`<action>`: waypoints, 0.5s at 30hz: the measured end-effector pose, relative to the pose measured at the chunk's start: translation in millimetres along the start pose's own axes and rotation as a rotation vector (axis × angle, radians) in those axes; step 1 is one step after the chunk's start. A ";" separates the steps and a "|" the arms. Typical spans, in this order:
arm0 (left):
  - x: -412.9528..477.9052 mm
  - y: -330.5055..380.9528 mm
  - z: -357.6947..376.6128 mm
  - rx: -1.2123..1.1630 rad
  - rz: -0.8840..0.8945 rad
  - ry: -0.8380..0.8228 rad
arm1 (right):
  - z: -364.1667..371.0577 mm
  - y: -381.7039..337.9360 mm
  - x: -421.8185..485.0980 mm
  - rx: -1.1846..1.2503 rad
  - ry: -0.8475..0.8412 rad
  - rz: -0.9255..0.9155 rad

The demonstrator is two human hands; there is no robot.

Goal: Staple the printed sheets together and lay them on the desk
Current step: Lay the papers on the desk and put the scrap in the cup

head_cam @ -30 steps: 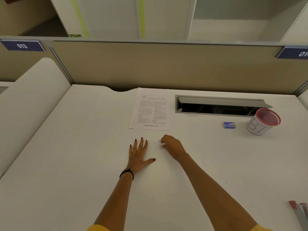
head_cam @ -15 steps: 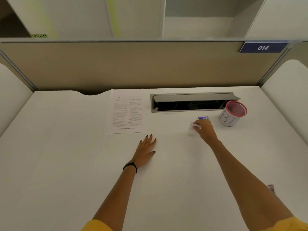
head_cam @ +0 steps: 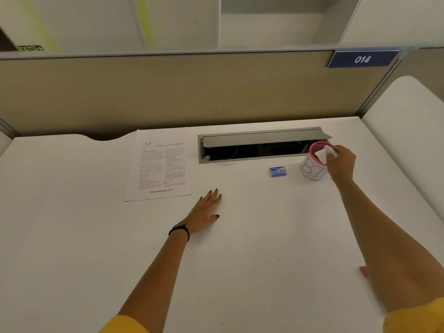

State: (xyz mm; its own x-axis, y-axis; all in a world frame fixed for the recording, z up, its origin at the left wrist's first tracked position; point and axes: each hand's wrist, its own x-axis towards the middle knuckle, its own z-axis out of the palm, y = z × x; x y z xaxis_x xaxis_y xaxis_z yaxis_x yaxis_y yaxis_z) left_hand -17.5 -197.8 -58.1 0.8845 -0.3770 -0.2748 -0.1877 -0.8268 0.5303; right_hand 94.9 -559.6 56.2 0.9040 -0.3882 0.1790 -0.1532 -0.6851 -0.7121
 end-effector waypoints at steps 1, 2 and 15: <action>-0.1 0.1 1.7 -0.003 0.003 0.013 | 0.1 1.4 2.1 -0.010 -0.008 0.014; -0.3 0.6 2.8 -0.009 0.004 0.025 | 0.7 3.6 4.7 -0.022 -0.019 0.023; -13.7 -1.4 7.0 -0.026 0.019 0.071 | 5.5 -4.8 8.7 -0.232 0.010 -0.054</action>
State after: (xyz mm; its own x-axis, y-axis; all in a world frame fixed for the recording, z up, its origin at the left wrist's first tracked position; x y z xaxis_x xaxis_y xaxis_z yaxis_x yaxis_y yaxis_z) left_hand -32.4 -194.3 -60.7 0.9091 -0.3616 -0.2070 -0.1949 -0.8082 0.5557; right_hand 105.7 -556.3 57.4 0.9096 -0.3522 0.2204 -0.1931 -0.8281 -0.5264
